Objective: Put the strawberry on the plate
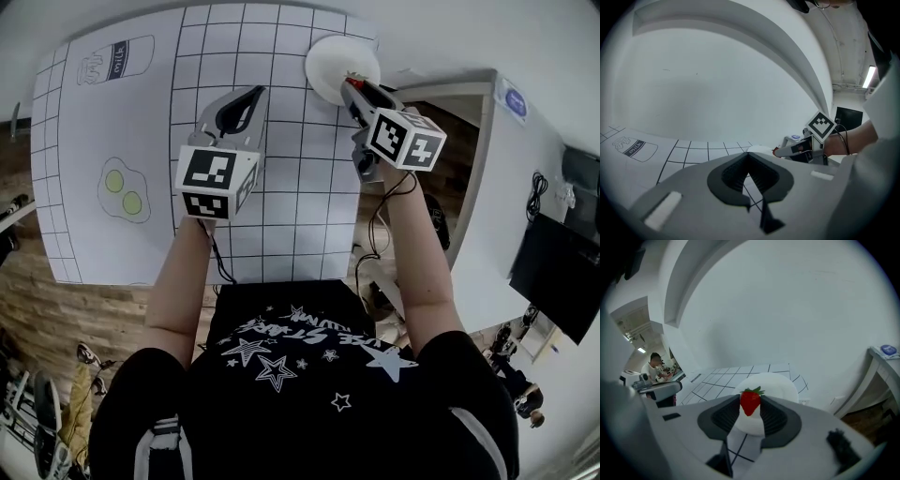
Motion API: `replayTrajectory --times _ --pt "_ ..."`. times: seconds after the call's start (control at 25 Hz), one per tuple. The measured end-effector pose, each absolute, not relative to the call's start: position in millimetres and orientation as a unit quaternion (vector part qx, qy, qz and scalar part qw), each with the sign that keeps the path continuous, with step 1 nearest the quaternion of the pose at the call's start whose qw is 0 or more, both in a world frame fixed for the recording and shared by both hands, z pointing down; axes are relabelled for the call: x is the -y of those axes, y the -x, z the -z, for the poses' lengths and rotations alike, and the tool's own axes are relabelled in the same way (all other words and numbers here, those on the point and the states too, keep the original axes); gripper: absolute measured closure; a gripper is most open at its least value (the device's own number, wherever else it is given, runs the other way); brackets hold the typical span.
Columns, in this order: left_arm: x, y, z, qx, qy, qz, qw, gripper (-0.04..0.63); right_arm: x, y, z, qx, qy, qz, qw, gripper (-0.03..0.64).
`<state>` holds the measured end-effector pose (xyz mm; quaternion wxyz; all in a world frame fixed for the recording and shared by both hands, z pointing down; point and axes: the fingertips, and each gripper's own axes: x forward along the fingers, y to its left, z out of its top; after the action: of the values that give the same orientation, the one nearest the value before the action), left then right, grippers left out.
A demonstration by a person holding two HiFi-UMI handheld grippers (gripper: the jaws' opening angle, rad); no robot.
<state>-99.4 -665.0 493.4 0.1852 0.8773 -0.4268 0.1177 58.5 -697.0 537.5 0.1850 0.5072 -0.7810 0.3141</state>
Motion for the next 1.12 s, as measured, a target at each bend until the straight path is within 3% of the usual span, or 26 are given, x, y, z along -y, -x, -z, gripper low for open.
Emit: replayTrajectory --times 0.6,1.12 --pt "648 82 -503 0.398 -0.887 -0.126 0.196 0.588 708 -55 -563 0.76 -0.504 -0.331 0.243 0.471" --pt "629 85 -509 0.391 -0.887 -0.139 0.202 0.588 708 -52 -566 0.757 -0.505 -0.338 0.24 0.47"
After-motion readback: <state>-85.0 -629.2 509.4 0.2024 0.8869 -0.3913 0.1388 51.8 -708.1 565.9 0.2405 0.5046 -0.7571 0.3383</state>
